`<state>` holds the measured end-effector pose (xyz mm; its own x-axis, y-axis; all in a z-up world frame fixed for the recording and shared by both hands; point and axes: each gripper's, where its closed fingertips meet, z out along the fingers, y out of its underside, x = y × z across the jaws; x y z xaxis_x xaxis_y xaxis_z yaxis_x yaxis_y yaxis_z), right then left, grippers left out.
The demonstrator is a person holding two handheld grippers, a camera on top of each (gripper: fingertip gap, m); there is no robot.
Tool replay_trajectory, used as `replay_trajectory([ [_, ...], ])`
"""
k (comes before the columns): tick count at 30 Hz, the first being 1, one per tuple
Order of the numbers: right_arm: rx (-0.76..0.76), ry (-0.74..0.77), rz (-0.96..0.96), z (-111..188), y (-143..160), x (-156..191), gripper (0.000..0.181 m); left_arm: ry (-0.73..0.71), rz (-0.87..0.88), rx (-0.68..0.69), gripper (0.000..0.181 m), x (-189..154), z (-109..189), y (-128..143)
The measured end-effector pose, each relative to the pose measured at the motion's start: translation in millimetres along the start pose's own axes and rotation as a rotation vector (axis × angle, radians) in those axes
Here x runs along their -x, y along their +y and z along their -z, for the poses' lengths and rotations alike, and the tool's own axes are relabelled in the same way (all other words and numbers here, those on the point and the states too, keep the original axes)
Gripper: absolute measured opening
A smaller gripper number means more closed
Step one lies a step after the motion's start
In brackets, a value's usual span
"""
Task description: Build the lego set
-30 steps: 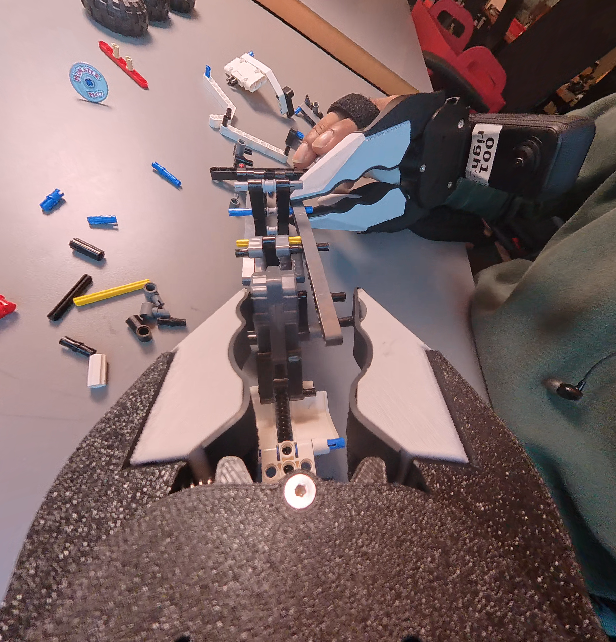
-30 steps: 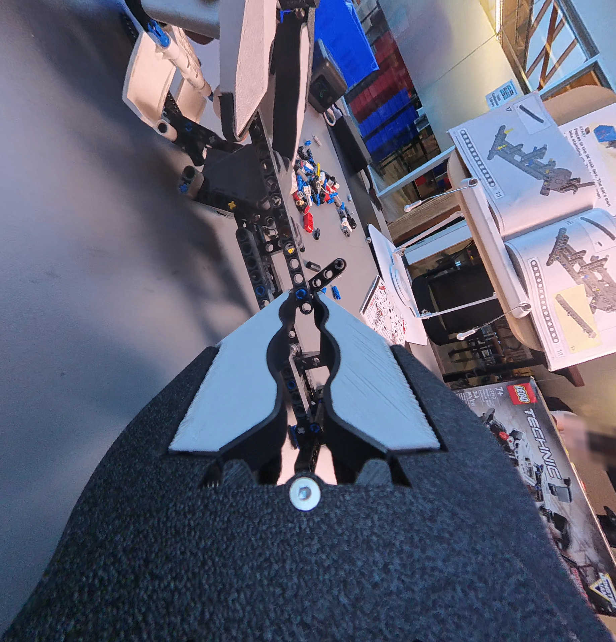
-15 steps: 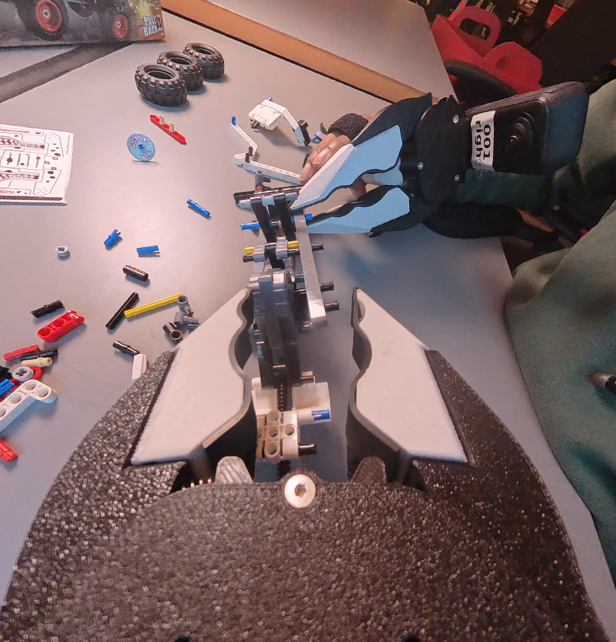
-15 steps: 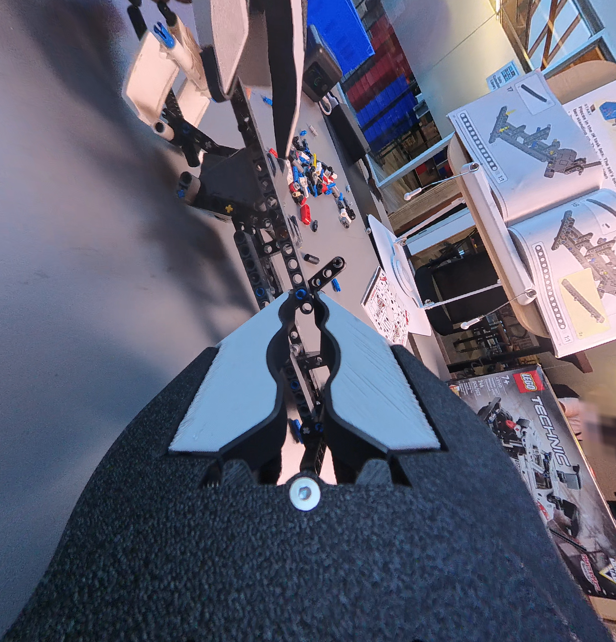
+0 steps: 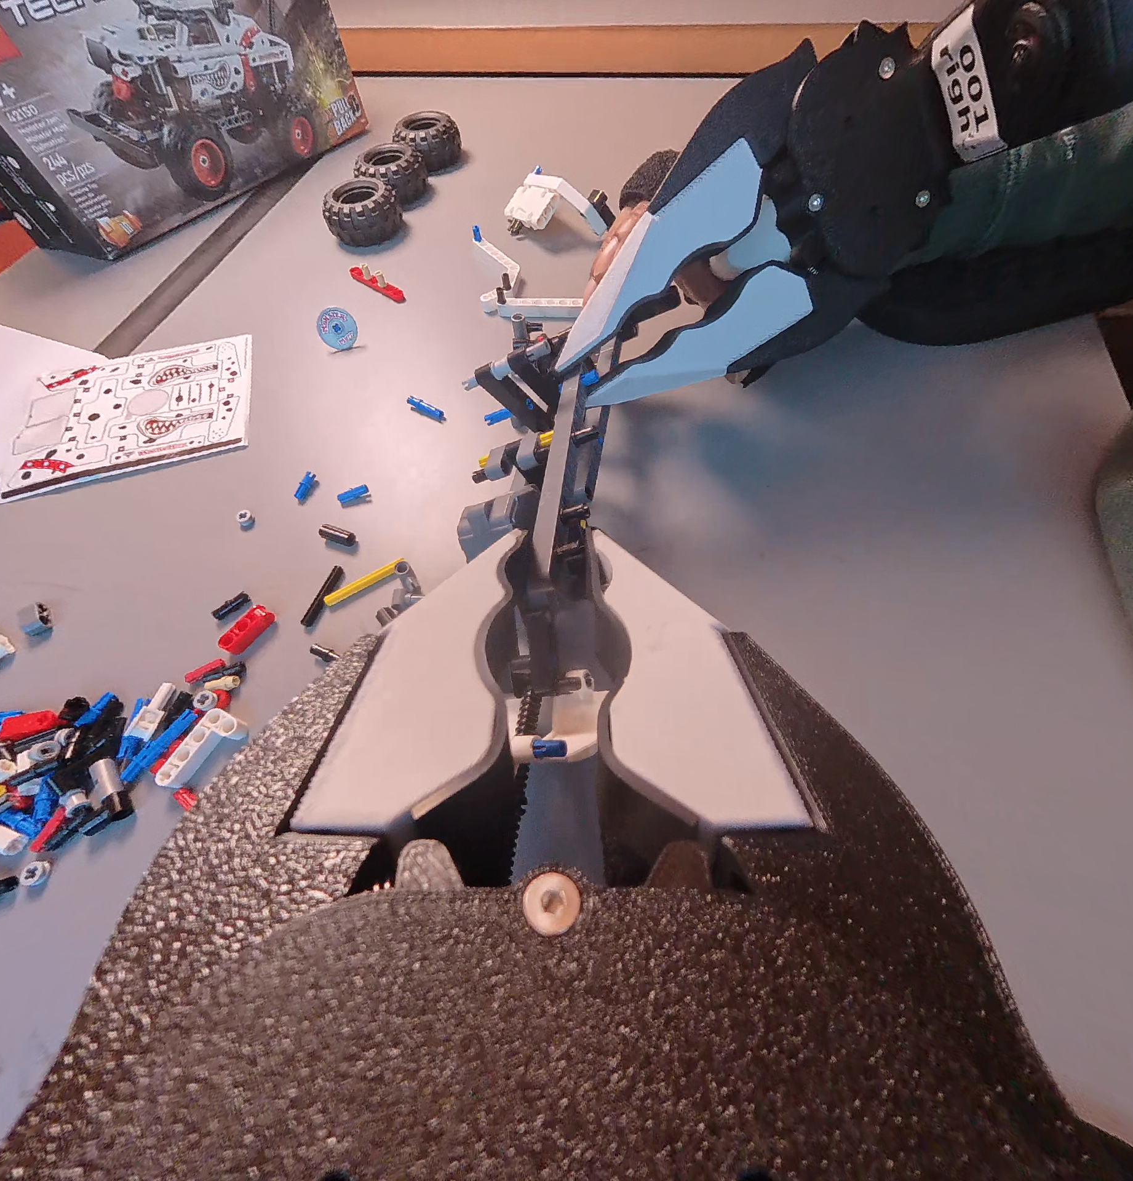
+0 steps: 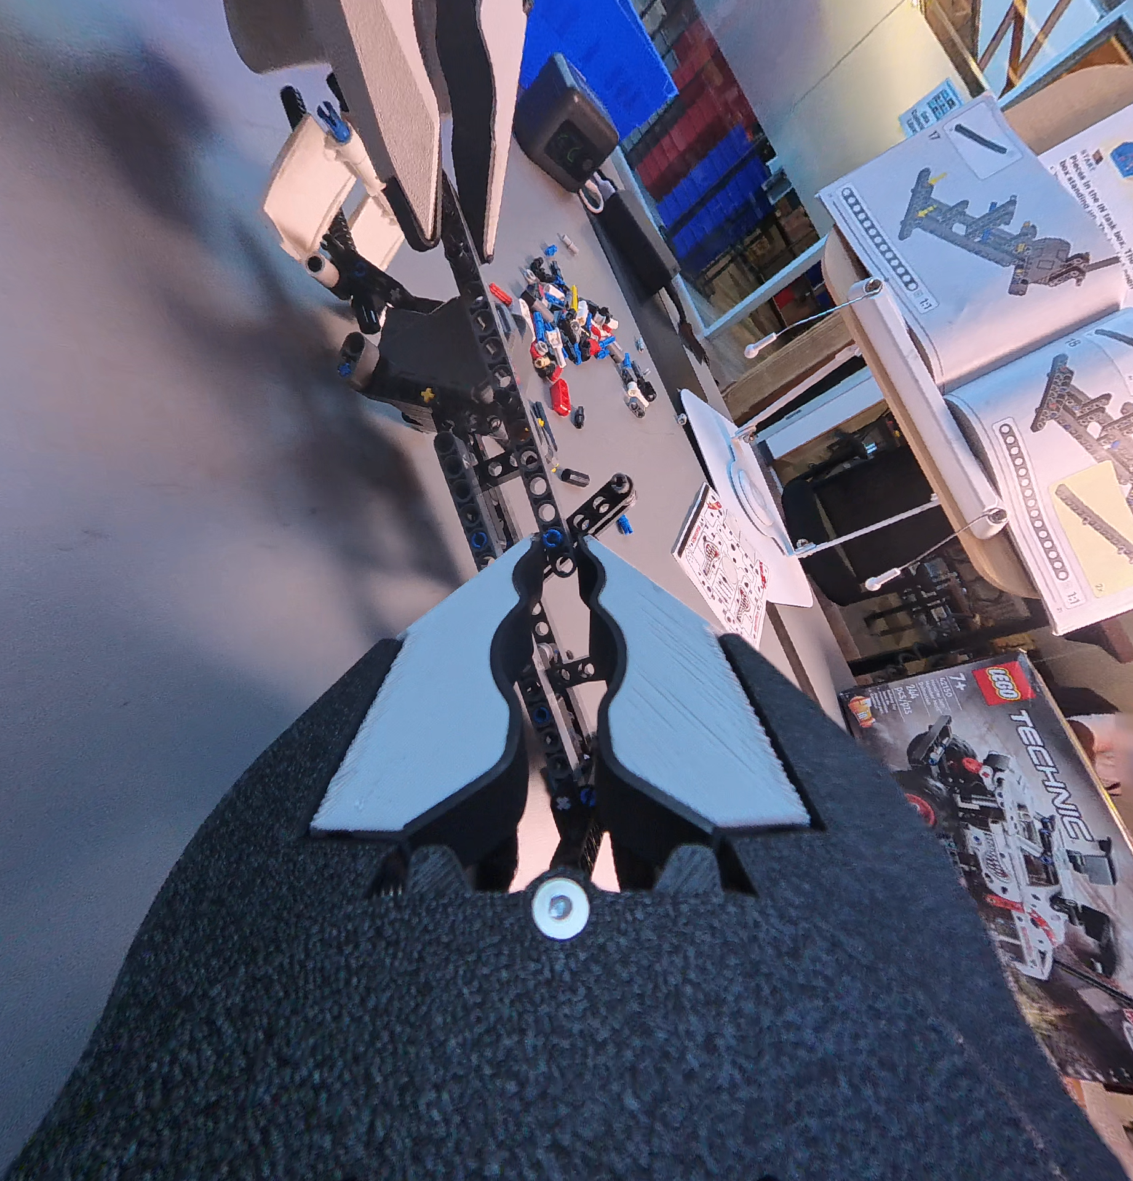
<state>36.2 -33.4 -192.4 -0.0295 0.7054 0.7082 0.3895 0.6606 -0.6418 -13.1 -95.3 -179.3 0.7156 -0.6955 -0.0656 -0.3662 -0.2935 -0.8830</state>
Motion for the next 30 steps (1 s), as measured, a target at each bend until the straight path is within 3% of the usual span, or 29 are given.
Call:
replay_trajectory([
  [30, -0.088, -0.057, 0.031, 8.1, -11.3, 12.0, 0.009, -0.038, -0.115, -0.012, 0.015, 0.3, 8.7, 0.4],
])
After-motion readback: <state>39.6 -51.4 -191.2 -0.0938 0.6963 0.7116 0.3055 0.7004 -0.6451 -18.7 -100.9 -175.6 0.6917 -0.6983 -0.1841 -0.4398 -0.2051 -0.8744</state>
